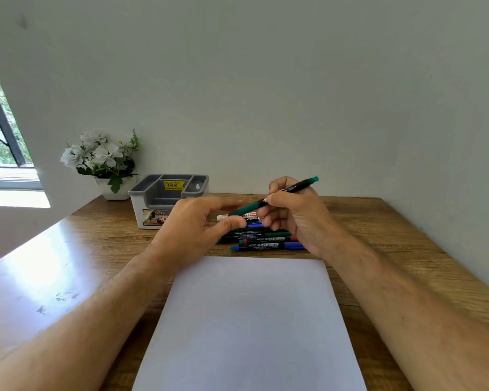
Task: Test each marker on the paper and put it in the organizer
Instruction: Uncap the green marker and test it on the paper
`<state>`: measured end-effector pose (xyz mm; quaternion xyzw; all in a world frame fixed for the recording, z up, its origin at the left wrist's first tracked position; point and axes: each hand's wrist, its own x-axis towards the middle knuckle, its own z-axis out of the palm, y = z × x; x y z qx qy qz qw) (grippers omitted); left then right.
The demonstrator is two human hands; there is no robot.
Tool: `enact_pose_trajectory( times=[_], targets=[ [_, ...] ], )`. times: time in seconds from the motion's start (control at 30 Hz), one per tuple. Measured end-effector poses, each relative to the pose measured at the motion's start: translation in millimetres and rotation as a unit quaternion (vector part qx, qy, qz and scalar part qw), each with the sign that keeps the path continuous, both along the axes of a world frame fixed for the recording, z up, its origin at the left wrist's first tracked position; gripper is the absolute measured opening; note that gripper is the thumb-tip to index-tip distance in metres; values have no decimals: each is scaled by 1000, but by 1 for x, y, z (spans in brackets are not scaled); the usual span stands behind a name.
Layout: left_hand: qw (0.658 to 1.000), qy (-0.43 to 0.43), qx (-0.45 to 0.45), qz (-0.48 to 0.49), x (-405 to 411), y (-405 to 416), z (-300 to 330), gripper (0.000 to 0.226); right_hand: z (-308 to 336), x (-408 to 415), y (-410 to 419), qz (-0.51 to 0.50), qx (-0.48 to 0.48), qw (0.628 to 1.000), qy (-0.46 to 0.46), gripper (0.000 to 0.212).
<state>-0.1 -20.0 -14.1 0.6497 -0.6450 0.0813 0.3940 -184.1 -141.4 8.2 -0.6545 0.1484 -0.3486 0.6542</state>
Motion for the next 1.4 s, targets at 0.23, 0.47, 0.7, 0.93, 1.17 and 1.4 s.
enact_pose_trajectory(
  times=[0.23, 0.47, 0.7, 0.93, 1.17, 1.4],
  targets=[
    [1000, 26, -14, 7, 3, 1, -1, 38, 4, -8, -7, 14, 41, 999, -16, 14],
    [985, 161, -56, -39, 3, 0, -3, 20, 8, -12, -13, -35, -94, 991, 94, 8],
    [936, 320, -83, -119, 6, -4, 2, 20, 2, 4, 14, -59, -333, 909, 245, 7],
    [925, 340, -44, -164, 7, -6, 1, 24, 0, 12, 18, -79, -371, 891, 250, 20],
    [905, 376, -14, -197, 7, -3, 1, 21, -1, 11, 14, -93, -382, 889, 233, 31],
    [838, 495, -25, -231, 9, -5, 2, 27, 4, 18, 19, -89, -359, 900, 229, 42]
  ],
)
